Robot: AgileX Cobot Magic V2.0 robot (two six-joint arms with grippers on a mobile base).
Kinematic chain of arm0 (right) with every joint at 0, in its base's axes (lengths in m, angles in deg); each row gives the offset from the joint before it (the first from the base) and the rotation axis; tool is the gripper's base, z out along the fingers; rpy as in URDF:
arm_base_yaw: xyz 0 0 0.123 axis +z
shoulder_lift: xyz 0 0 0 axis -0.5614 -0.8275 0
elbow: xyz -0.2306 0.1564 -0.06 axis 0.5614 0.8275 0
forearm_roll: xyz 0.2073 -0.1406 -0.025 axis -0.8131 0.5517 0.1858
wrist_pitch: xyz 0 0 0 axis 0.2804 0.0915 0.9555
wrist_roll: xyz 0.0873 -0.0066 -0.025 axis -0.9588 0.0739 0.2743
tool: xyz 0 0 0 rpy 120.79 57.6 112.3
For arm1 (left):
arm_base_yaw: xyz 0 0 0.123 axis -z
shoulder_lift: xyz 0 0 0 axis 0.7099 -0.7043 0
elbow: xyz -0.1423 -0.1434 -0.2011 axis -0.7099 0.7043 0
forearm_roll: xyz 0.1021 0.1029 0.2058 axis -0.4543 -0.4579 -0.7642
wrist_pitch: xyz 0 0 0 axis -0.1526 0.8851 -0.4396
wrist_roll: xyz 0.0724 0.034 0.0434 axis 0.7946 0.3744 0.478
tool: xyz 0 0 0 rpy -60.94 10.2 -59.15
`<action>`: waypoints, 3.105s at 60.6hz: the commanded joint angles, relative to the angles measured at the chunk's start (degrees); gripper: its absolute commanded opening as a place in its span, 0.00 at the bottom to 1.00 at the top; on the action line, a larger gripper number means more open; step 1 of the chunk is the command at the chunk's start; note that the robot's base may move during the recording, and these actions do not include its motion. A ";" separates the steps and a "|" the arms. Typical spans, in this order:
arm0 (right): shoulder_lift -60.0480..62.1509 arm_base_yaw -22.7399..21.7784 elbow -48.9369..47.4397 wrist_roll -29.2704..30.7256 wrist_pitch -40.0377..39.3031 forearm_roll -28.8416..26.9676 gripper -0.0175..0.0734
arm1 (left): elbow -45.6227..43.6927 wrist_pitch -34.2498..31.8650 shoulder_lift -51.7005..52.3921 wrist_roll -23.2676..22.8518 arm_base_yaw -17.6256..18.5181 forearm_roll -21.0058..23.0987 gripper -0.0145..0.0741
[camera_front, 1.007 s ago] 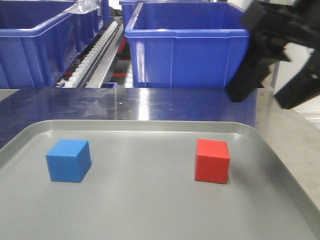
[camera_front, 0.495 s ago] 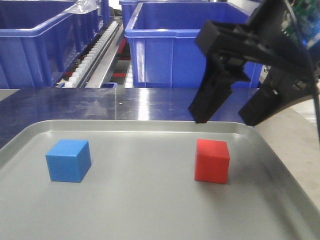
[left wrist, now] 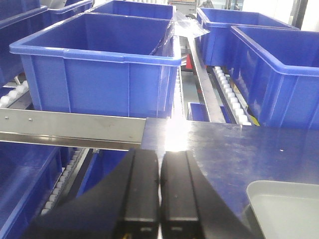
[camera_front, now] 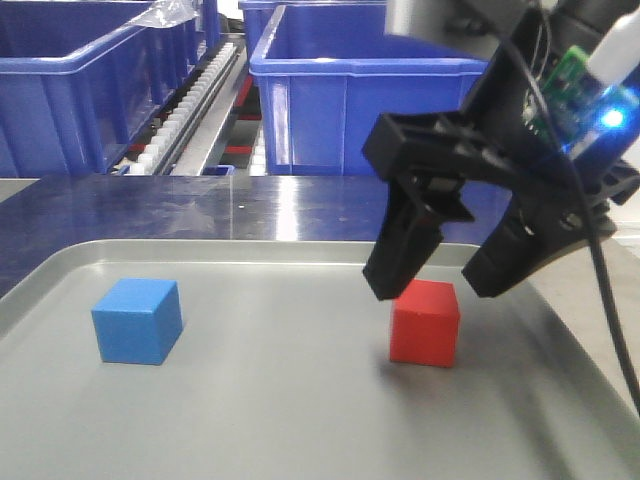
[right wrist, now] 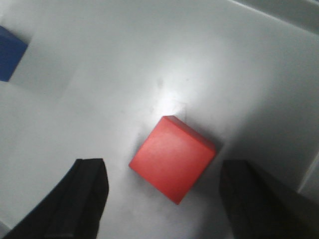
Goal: Sort and place red and blue blocks on shelf
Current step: 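Lower the open right gripper over the red cube, then close the right gripper on the red cube and lift it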
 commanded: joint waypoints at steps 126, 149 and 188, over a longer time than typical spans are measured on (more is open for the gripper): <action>-3.23 0.09 -6.41 0.08 -0.23 -0.37 0.42 | 2.50 -4.74 0.88 -0.55 -0.12 0.39 0.30; 7.55 0.02 -6.00 0.08 -7.32 5.33 0.25 | 2.50 -4.74 0.88 -0.55 -0.12 0.39 0.30; 34.70 -21.60 11.82 0.08 -15.96 6.85 0.25 | 2.50 -4.74 0.88 -0.55 -0.12 0.39 0.30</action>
